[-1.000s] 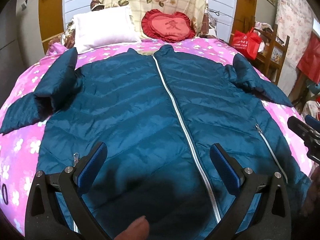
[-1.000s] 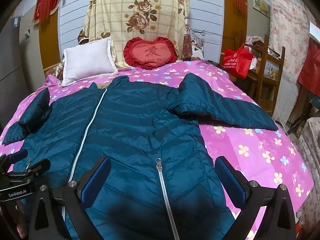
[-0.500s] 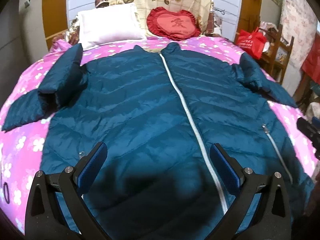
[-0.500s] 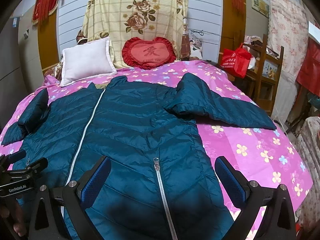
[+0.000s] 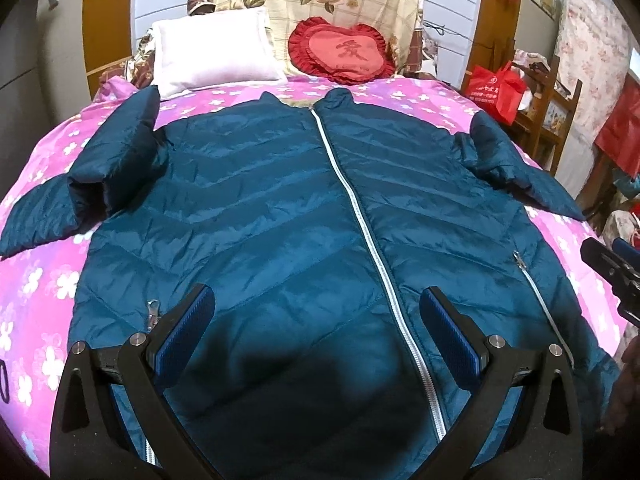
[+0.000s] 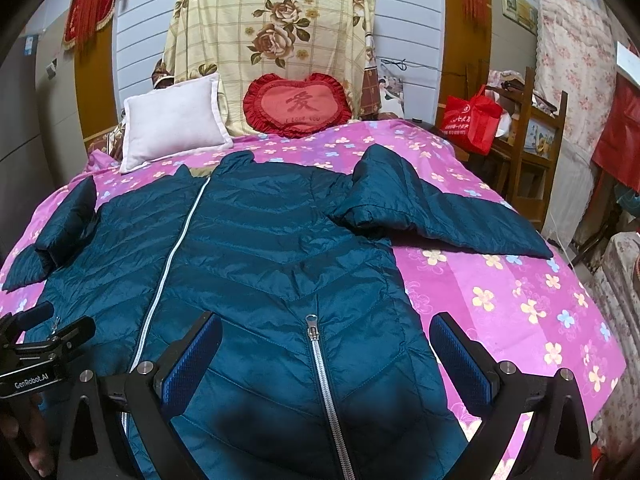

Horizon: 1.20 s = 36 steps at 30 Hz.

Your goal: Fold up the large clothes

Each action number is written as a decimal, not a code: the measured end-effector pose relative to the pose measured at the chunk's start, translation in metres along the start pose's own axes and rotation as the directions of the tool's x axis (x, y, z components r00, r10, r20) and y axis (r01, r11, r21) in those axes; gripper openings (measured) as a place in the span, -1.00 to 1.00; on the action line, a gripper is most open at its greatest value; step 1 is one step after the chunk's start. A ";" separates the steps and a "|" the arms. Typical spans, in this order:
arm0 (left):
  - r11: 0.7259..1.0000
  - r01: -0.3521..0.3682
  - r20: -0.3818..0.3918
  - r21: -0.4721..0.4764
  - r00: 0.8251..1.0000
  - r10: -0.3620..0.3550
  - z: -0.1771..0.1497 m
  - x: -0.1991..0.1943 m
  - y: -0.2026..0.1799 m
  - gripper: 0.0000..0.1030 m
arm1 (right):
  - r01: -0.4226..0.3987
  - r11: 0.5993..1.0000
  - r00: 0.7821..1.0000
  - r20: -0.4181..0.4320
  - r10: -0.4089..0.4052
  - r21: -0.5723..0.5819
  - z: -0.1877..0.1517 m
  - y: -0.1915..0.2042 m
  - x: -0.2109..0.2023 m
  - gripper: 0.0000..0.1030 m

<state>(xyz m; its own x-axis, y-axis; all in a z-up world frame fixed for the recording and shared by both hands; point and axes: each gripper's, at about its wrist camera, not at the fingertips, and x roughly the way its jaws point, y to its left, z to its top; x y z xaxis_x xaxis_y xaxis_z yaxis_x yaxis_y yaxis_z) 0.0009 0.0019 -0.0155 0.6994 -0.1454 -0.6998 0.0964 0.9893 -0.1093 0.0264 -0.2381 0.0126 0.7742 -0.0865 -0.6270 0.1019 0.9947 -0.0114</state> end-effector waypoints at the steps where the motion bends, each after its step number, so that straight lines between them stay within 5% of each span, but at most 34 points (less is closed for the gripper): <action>1: 1.000 0.010 -0.005 -0.001 1.000 -0.010 0.000 0.001 0.000 0.99 | 0.000 1.000 1.000 0.000 0.000 0.001 0.000 0.000 0.000 0.99; 36: 0.999 -0.020 -0.034 -0.042 0.999 0.018 -0.002 0.006 0.008 0.99 | 0.004 1.000 1.000 -0.005 -0.004 0.014 -0.001 -0.003 0.000 0.99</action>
<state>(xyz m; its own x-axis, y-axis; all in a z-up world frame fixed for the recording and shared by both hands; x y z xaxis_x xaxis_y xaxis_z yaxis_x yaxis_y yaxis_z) 0.0045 0.0092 -0.0226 0.6766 -0.1274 -0.7252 0.0526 0.9908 -0.1249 0.0256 -0.2413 0.0115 0.7708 -0.0903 -0.6307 0.1137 0.9935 -0.0032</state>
